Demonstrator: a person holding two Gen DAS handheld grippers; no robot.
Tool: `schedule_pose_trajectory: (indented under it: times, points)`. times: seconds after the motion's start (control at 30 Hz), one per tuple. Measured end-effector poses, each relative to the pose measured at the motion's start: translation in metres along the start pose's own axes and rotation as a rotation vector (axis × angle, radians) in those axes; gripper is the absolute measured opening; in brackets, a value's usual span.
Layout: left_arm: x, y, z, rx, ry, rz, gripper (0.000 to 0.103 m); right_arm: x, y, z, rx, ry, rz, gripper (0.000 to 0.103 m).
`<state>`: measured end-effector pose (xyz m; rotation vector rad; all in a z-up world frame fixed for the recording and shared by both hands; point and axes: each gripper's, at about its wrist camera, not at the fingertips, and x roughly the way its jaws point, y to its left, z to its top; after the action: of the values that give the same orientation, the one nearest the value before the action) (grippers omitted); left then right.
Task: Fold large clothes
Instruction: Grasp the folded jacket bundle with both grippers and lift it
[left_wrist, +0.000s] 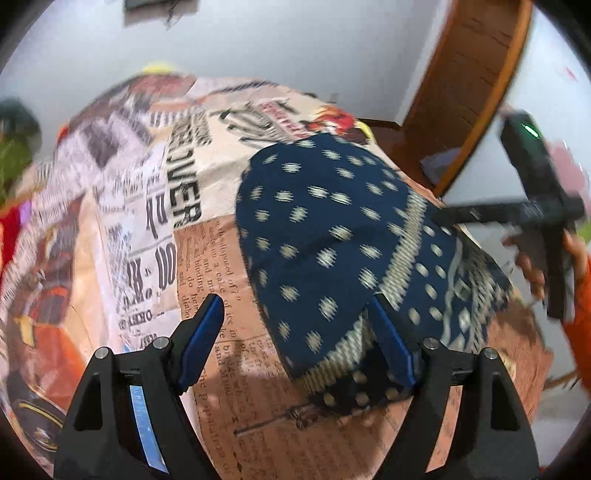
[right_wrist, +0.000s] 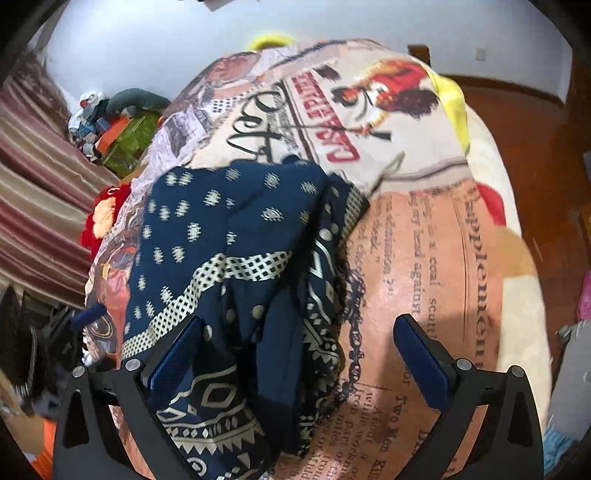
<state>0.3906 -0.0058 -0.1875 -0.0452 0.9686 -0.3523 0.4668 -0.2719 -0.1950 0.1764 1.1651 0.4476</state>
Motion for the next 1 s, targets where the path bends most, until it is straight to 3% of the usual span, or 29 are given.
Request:
schedule_pose_trajectory:
  times: [0.1, 0.23, 0.33, 0.57, 0.87, 0.97, 1.0]
  points:
    - [0.02, 0.026, 0.008, -0.137, 0.049, -0.092, 0.08, 0.004, 0.01, 0.0, -0.028, 0.003, 0.02, 0.103]
    - [0.051, 0.054, 0.013, -0.333, 0.132, -0.277, 0.082, 0.026, 0.013, -0.004, -0.033, 0.058, 0.025, 0.103]
    - [0.064, 0.057, 0.013, -0.362, 0.154, -0.321, 0.09, 0.042, 0.004, -0.005, 0.018, 0.092, 0.068, 0.103]
    - [0.097, 0.065, 0.013, -0.462, 0.22, -0.478, 0.095, 0.061, -0.011, -0.003, 0.084, 0.126, 0.192, 0.103]
    - [0.116, 0.064, 0.018, -0.501, 0.238, -0.527, 0.097, 0.076, -0.002, 0.006, 0.086, 0.126, 0.235, 0.098]
    - [0.11, 0.06, 0.024, -0.48, 0.223, -0.49, 0.087, 0.078, 0.001, 0.007, 0.103, 0.123, 0.264, 0.084]
    - [0.106, 0.06, 0.025, -0.471, 0.217, -0.477, 0.084, 0.077, 0.001, 0.007, 0.104, 0.118, 0.274, 0.073]
